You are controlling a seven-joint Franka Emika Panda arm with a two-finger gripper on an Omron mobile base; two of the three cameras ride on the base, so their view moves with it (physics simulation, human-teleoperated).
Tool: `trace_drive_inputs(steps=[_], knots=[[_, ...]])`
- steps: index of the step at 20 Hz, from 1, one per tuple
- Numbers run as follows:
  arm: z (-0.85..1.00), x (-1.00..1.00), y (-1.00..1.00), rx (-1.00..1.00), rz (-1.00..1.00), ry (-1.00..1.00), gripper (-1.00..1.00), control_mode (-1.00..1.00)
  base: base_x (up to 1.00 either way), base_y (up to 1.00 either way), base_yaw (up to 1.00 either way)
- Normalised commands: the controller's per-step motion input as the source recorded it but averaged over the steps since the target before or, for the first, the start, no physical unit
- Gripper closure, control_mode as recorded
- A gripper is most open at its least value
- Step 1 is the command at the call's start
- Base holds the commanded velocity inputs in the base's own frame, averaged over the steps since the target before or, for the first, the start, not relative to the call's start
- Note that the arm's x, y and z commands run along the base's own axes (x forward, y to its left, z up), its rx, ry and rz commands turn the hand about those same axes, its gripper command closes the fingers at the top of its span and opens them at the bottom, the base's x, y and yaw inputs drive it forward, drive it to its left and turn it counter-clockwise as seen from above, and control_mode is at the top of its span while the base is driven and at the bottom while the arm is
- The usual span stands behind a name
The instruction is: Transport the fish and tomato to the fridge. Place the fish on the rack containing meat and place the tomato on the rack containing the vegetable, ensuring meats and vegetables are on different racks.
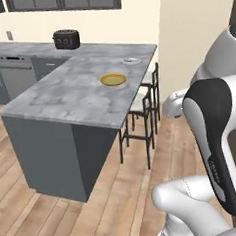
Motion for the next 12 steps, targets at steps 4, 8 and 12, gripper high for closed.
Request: trace_drive_inputs(steps=[4,8,12], knots=[[0.00,0.00,0.00,0.00,0.00,0.00,-1.00,1.00,0.72,-0.89,0.44],[0.00,0.00,0.00,0.00,0.00,0.00,-1.00,1.00,0.63,-1.00,0.19],[0.00,0.00,0.00,0.00,0.00,0.00,-1.00,1.00,0.62,-1.00,0.16]])
